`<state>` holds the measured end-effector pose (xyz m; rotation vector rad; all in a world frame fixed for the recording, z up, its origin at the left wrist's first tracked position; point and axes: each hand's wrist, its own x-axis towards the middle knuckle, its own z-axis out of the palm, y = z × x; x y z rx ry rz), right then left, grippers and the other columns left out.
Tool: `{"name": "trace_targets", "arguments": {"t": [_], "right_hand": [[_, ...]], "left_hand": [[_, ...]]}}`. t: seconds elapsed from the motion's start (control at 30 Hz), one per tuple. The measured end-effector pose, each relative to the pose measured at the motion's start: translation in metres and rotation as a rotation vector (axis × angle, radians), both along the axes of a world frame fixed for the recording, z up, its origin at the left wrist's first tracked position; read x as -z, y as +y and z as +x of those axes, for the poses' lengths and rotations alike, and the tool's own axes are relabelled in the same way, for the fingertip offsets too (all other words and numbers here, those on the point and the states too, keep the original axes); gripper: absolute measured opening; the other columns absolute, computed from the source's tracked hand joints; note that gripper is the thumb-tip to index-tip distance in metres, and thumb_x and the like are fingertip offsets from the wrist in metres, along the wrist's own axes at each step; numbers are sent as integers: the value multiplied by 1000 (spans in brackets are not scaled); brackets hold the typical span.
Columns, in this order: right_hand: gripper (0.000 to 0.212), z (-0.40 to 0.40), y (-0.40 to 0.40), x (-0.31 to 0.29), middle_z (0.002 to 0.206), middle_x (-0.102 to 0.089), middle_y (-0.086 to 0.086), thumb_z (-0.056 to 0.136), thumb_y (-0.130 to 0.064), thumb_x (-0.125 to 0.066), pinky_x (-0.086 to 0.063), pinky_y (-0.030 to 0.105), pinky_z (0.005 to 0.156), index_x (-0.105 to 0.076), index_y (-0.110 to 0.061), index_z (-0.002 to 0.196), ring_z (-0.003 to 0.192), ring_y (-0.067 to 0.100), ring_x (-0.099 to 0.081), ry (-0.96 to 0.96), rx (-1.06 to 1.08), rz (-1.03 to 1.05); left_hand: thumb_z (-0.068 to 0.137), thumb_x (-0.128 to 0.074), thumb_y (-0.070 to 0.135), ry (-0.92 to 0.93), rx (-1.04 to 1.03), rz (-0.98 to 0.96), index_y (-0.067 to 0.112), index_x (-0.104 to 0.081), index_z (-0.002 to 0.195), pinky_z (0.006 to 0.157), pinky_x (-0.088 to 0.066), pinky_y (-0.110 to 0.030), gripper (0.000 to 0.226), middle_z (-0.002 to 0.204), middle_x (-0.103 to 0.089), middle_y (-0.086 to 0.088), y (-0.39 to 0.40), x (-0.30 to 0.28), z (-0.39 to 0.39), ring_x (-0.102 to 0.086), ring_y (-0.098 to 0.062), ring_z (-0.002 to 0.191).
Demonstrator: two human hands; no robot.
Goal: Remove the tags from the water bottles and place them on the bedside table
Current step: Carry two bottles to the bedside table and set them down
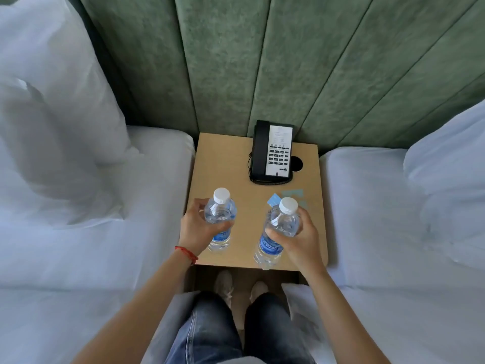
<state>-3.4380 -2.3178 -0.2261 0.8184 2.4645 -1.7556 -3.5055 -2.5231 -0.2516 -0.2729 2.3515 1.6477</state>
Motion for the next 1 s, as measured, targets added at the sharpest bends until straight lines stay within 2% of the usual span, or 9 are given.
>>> {"name": "trace_targets", "arguments": {"t": [0.1, 0.2, 0.3, 0.4, 0.47, 0.53, 0.73, 0.9, 1.0], "right_hand": [[59, -20, 0, 12, 106, -65, -10, 61, -24, -84, -51, 40, 91, -55, -32, 112, 102, 11, -61, -12, -26, -7], [65, -36, 4, 25, 113, -64, -7, 62, -18, -84, -48, 40, 96, -53, -25, 120, 107, 10, -59, -22, -52, -35], [65, -53, 9, 39, 114, -63, -6, 61, -14, -84, -46, 42, 98, -53, -27, 117, 110, 16, -57, -5, -81, -26], [63, -68, 9, 50, 103, -61, -23, 57, -19, -85, -46, 22, 91, -49, -45, 102, 103, 4, -57, 4, -82, 3], [62, -76, 9, 57, 97, -59, -30, 56, -23, -82, -41, 5, 80, -46, -49, 98, 94, -9, -55, -2, -72, 28], [63, -83, 8, 65, 95, -57, -29, 58, -20, -84, -37, -1, 74, -45, -48, 99, 90, -15, -52, -4, -65, 51], [65, -97, 5, 85, 98, -56, -26, 60, -15, -82, -36, -1, 76, -43, -49, 100, 91, -17, -51, -18, -65, 74], [65, -97, 2, 101, 103, -53, -24, 60, -10, -82, -41, 17, 88, -47, -29, 111, 99, 2, -53, -25, -79, 66], [67, -94, 1, 107, 102, -53, -26, 59, -9, -82, -39, 10, 85, -44, -42, 104, 95, -8, -52, -42, -81, 81]], "left_hand": [[54, -87, 22, -10, 14, -26, 24, -48, 98, 57, -43, -6, 58, 87, -58, 17, 3, 8, -16, -57, 4, 77], [55, -87, 19, -39, -6, -14, 27, -48, 93, 53, -43, -3, 55, 85, -57, 20, 6, 18, -30, -56, 6, 75], [53, -87, 20, -68, -33, -2, 26, -50, 96, 61, -43, -9, 57, 89, -60, 16, 7, 31, -44, -59, 2, 81], [53, -88, 17, -65, -26, 26, 24, -51, 101, 72, -49, -19, 62, 98, -62, 7, 7, 44, -58, -61, -8, 89], [54, -87, 15, -62, -8, 42, 25, -51, 103, 76, -50, -22, 62, 101, -63, 6, 7, 50, -66, -62, -12, 93], [54, -87, 13, -69, -1, 60, 29, -52, 101, 76, -50, -20, 62, 100, -63, 9, 7, 57, -73, -62, -10, 94], [53, -87, 8, -74, 9, 85, 34, -51, 98, 69, -48, -6, 63, 98, -62, 15, 8, 70, -89, -60, 0, 91], [52, -88, 11, -91, 85, 73, 29, -51, 102, 70, -47, -6, 65, 100, -61, 14, 7, 80, -95, -61, -2, 92], [51, -89, 14, -104, 96, 46, 26, -51, 105, 70, -47, -6, 67, 101, -60, 15, 4, 86, -93, -60, -2, 93]]}}
